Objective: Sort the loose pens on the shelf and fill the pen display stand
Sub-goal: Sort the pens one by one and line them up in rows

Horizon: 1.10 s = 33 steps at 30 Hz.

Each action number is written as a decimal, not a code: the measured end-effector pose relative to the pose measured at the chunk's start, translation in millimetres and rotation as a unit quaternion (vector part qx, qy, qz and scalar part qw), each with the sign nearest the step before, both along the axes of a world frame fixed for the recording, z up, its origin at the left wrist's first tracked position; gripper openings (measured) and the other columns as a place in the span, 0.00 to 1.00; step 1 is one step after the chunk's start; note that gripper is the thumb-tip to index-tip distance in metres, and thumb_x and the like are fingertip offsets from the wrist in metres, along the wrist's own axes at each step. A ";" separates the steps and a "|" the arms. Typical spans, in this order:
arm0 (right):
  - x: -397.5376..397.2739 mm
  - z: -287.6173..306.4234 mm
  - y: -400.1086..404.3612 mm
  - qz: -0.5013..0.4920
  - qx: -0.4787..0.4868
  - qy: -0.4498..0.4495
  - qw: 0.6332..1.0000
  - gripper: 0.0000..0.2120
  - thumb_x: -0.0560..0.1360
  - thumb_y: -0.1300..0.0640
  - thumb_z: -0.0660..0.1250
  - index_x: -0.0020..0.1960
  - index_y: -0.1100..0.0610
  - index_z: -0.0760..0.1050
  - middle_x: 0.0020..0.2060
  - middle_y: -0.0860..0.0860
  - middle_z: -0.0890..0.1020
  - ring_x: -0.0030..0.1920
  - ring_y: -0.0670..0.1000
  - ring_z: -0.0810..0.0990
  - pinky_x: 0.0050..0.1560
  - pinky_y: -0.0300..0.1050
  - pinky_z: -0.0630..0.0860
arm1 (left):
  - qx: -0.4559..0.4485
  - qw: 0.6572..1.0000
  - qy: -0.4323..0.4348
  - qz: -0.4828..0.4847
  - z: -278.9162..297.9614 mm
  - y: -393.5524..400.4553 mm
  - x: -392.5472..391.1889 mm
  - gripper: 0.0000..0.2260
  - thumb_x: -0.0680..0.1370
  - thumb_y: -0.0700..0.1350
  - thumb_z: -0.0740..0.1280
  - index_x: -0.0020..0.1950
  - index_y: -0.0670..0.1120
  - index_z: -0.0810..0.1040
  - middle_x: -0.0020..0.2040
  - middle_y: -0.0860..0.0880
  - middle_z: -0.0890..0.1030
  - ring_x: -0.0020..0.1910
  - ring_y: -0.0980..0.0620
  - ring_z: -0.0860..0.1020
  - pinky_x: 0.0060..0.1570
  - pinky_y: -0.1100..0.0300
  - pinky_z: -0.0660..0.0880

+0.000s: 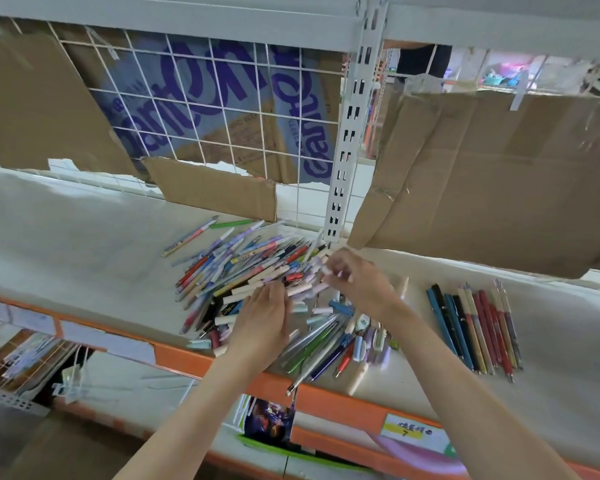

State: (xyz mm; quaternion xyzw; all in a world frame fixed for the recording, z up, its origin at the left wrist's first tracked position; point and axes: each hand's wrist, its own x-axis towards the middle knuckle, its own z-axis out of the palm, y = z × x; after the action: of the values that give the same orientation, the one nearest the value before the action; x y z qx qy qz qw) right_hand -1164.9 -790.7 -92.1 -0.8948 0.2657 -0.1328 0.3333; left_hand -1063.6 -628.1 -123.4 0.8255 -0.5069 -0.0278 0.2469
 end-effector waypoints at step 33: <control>-34.6 7.4 7.7 -0.133 0.486 -0.326 0.800 0.01 0.77 0.64 0.63 0.48 0.60 0.73 0.42 0.55 0.83 0.42 0.49 0.82 0.46 0.40 0.77 | -0.033 0.995 0.081 -0.045 15.8 -5.0 -2.8 0.06 0.81 0.39 0.55 0.56 0.44 0.69 0.38 0.46 0.76 0.37 0.47 0.74 0.37 0.49 0.70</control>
State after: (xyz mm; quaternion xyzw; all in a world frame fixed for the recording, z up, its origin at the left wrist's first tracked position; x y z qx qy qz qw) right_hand -1199.5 -783.0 -84.6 -0.4750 0.2870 -0.3132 0.7707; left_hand -1066.4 -633.0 -107.7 0.7881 -0.5229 -0.0886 0.3125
